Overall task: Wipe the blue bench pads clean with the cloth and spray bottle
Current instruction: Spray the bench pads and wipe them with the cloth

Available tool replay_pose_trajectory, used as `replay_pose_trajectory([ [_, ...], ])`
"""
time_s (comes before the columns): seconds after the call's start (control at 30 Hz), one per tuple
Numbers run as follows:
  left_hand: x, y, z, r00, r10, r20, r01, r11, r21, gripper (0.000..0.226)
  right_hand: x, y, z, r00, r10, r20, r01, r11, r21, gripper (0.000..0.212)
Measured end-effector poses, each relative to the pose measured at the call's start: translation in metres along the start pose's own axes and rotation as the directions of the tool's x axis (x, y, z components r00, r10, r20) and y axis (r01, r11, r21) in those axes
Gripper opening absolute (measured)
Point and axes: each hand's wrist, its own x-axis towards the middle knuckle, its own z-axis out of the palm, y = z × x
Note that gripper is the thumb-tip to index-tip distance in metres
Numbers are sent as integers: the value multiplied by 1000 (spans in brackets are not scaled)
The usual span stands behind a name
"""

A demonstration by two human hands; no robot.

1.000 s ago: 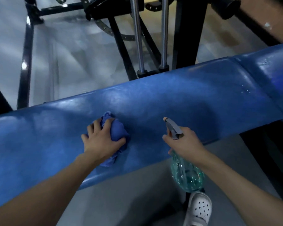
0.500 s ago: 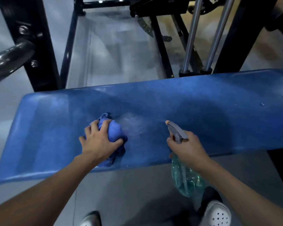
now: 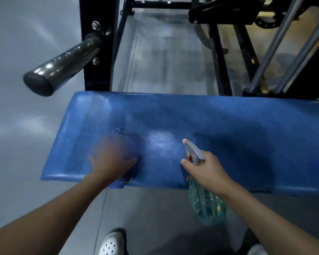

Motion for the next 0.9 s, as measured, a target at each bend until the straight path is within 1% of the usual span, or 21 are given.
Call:
replay_pose_trajectory([
  [0.07, 2, -14, -5, 1000, -22, 6, 22, 1000, -5, 78, 1, -12, 12, 999, -29, 42, 29, 999, -22, 36],
  [0.1, 3, -21, -7, 999, -36, 12, 36, 999, -1, 77, 2, -17, 18, 998, -32, 54, 33, 999, -27, 33],
  [0.2, 5, -41, -13, 998, -70, -4, 70, 998, 8, 77, 8, -33, 38, 999, -21, 38, 23, 998, -66, 24],
  [0.27, 7, -54, -17, 996, -91, -7, 91, 996, -11, 77, 12, -44, 52, 999, -37, 30, 39, 996, -83, 24],
  [0.37, 10, -74, -22, 993, -119, 0, 119, 993, -12, 80, 17, -64, 71, 996, -53, 75, 61, 992, -107, 28],
  [0.47, 11, -94, -29, 989, -148, -22, 148, 989, -1, 81, 21, -82, 89, 990, -64, 122, 77, 992, -100, 22],
  [0.53, 11, -106, -35, 987, -155, -34, 154, 988, -30, 77, 24, -92, 101, 987, -86, 136, 102, 988, -113, 13],
  [0.63, 11, -125, -44, 983, -180, -28, 177, 981, -84, 72, 30, -109, 120, 980, -116, 165, 136, 984, -117, 16],
  [0.7, 12, -138, -49, 976, -219, -15, 216, 971, -106, 70, 32, -121, 132, 971, -136, 198, 161, 980, -117, 21],
  [0.77, 12, -152, -51, 965, -261, -4, 259, 958, -127, 71, 34, -131, 145, 964, -157, 213, 184, 976, -118, 22],
  [0.9, 8, -174, -54, 953, -303, -1, 299, 941, -159, 77, 40, -147, 172, 966, -164, 200, 197, 968, -158, 11],
])
